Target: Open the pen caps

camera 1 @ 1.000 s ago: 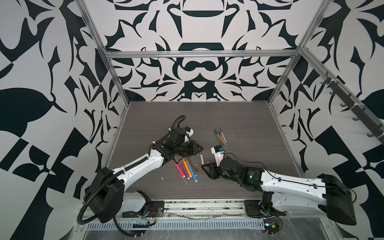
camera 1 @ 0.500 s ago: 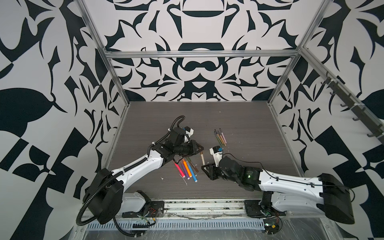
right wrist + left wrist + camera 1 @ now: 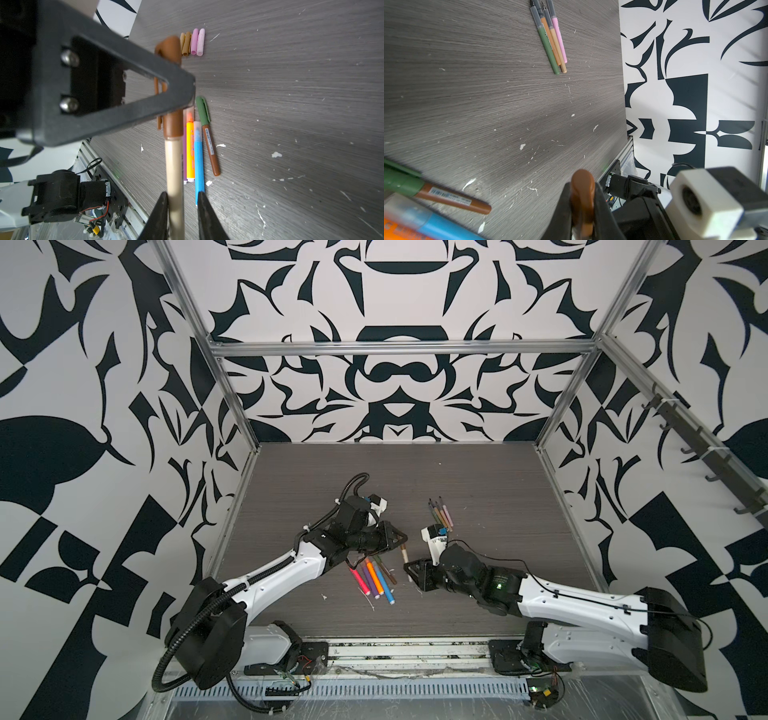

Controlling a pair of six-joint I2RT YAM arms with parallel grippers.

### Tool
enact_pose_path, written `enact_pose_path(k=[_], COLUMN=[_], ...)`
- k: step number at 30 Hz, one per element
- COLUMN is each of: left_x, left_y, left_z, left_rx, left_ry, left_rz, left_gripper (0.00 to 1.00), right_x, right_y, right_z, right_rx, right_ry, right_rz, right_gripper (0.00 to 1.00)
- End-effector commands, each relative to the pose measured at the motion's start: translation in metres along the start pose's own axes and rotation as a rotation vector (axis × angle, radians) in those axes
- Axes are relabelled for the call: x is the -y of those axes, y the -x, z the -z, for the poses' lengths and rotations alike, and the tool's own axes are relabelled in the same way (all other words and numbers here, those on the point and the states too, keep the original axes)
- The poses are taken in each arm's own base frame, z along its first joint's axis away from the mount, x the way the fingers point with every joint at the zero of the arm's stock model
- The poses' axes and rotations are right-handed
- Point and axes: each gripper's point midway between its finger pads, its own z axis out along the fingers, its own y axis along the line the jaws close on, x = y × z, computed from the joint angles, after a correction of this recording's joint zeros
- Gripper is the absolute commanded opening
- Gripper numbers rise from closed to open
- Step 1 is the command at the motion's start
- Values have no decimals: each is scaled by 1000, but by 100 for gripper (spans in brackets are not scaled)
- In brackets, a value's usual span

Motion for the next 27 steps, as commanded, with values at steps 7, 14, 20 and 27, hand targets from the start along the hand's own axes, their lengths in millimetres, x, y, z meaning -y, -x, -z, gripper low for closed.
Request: enact_pose_path(k=[7,14,20,27], left_x=[4,6,3,-7], left_y=[0,1,9,74], left_z=[2,0,-2,14], left_rx=[5,0,10,101], left_ry=[-25,-28,-12,48], left_rz=[-1,-4,-25,-48], left_gripper=[1,1,1,0], right_x=[-13,-10,0,21], right_y=[6,2,-3,-31], right_z=[-8,-8,-5,-15], right_rx=[-20,-25,-33,-77], right_ry=[47,48,16,-5], right_rz=[-13,-22,-19,-79], right_gripper=[26,9,0,0])
